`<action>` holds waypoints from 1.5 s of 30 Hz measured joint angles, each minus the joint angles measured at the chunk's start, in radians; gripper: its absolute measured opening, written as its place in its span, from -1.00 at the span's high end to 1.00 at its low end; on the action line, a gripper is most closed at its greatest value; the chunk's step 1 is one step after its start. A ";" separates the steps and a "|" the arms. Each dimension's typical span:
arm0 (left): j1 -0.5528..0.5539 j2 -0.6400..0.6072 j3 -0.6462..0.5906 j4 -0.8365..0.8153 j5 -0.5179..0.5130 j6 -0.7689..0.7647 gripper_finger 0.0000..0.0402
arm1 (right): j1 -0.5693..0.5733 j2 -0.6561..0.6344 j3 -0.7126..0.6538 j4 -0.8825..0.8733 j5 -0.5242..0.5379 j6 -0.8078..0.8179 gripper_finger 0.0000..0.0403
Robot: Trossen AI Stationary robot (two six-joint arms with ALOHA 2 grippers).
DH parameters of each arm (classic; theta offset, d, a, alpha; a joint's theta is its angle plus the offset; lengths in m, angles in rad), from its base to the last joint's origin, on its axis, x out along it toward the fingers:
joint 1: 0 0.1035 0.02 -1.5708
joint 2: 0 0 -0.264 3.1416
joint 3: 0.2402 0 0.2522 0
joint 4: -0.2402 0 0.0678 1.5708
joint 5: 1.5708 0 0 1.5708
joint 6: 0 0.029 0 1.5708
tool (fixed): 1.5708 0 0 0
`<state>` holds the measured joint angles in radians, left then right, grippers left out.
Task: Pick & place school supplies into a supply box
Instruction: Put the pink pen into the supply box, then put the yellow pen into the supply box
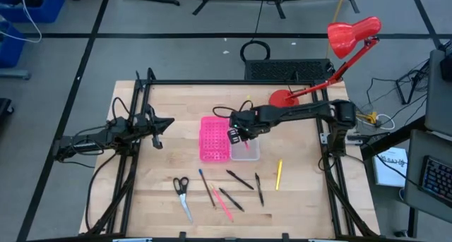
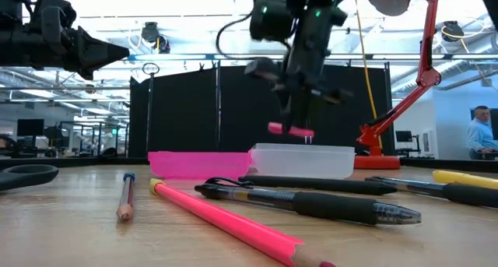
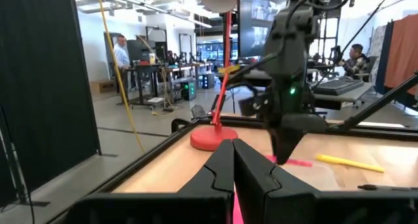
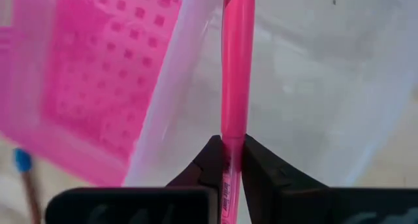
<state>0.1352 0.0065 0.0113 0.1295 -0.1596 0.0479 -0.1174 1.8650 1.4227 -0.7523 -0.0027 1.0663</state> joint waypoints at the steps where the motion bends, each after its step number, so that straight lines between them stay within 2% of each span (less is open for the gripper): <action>1: 0.000 0.000 0.000 0.000 0.000 0.000 0.96 | -0.006 0.010 0.000 0.018 -0.002 -0.017 0.88; 8: 0.000 0.000 0.000 0.003 -0.003 0.000 0.96 | -0.021 0.072 -0.005 0.079 -0.030 -0.057 0.88; 19: 0.000 0.000 0.000 0.003 -0.004 0.000 0.96 | -0.026 0.099 -0.079 0.175 -0.049 -0.020 0.88; 21: 0.000 0.000 0.000 0.002 -0.005 0.000 0.96 | -0.026 0.099 -0.079 0.184 -0.050 -0.028 0.84; 25: 0.000 0.000 0.000 0.002 -0.006 0.000 0.96 | -0.028 0.098 -0.079 0.188 -0.051 -0.033 0.62; 32: 0.000 0.000 0.000 0.002 -0.006 0.000 0.96 | -0.038 0.052 -0.080 0.183 -0.041 -0.071 0.39; 37: 0.000 0.000 0.000 0.002 -0.006 0.000 0.96 | -0.038 0.006 -0.080 0.177 0.027 -0.097 0.37; 45: 0.000 0.000 0.000 0.001 -0.005 0.000 0.96 | -0.023 -0.111 -0.081 0.150 0.022 -0.166 0.36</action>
<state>0.1352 0.0067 0.0113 0.1307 -0.1650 0.0482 -0.1402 1.7541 1.3418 -0.6024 0.0197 0.9006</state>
